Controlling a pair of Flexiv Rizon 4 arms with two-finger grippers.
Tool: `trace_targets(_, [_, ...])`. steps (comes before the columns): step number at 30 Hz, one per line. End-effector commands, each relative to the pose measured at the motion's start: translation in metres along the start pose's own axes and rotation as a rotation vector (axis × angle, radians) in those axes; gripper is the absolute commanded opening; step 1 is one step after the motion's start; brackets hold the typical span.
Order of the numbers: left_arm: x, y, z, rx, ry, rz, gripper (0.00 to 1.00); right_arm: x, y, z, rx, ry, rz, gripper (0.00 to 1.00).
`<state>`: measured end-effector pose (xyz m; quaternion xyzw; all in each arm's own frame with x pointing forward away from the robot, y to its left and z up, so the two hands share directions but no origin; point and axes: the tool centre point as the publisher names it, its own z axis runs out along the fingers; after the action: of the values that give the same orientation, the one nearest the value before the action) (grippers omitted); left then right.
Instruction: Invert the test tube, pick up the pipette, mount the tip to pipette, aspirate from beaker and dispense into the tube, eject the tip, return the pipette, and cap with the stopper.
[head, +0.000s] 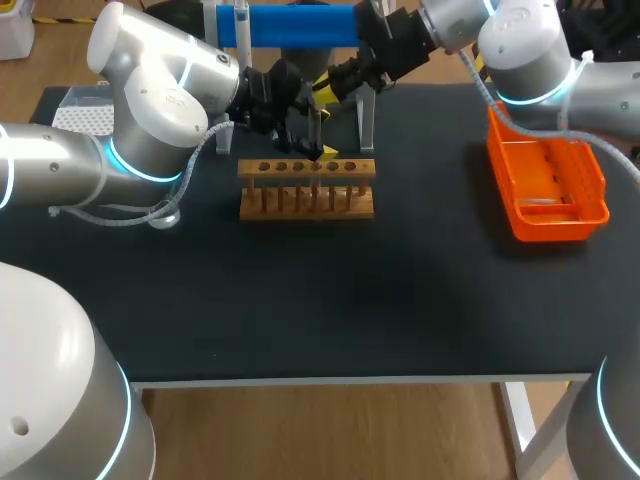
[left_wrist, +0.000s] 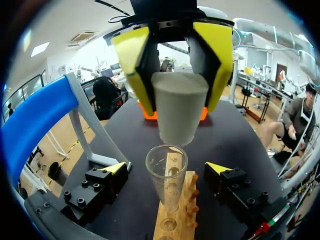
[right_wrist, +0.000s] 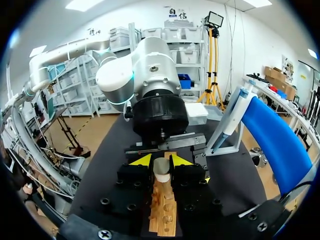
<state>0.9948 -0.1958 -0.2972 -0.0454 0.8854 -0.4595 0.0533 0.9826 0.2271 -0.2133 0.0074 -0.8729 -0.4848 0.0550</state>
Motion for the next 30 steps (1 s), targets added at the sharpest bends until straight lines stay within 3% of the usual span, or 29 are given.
trace_targets(1, [-0.001,-0.0002,-0.0006,-0.003,0.004,0.0,1.0,-0.0023,-0.0006,0.0033,0.001,-0.002,0.001,0.0])
trace_targets(19, [-0.001,-0.0002,-0.0006,-0.003,0.004,0.0,1.0,-0.0039,-0.0101,0.0097,0.017,-0.003,0.009,0.0])
trace_targets(30, [-0.001,-0.0002,-0.0006,-0.003,0.004,0.0,1.0,-0.0072,-0.0036,0.0063,0.004,-0.009,0.001,0.0])
